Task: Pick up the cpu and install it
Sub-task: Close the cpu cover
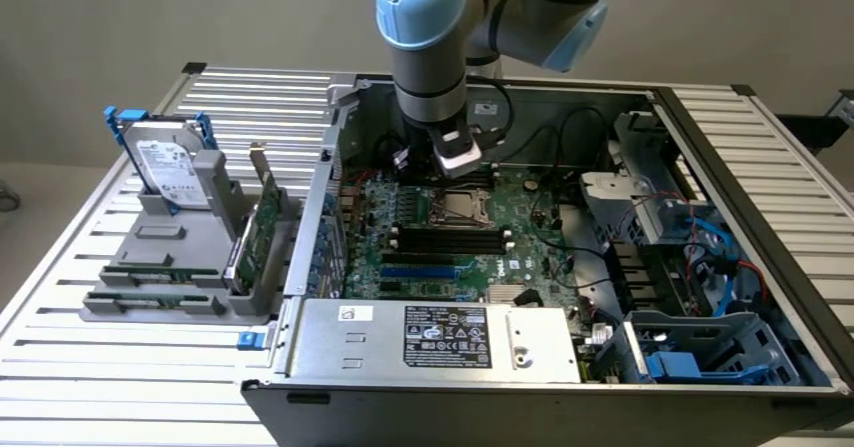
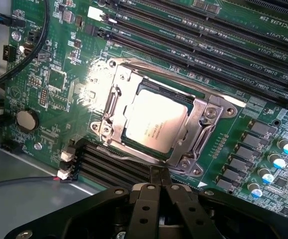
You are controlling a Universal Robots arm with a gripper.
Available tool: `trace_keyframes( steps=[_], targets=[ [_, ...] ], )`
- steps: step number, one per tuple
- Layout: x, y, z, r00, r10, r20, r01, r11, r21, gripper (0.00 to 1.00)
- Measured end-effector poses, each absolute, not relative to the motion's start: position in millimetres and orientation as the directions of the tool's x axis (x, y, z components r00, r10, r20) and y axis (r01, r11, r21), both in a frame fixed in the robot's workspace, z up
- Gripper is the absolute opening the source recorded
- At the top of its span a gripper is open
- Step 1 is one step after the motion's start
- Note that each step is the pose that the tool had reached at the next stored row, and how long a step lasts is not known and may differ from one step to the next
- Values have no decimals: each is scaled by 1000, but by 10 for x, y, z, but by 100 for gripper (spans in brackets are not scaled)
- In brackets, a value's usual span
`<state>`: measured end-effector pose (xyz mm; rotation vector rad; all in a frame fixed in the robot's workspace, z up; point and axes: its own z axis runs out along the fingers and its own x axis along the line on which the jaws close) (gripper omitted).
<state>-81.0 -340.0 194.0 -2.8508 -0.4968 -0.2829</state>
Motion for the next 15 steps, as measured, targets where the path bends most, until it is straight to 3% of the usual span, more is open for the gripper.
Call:
trace_keyframes(
  steps=[15],
  targets=[
    [-798,-3390,1934,940,255,227,300,-934,-193,11]
  ],
)
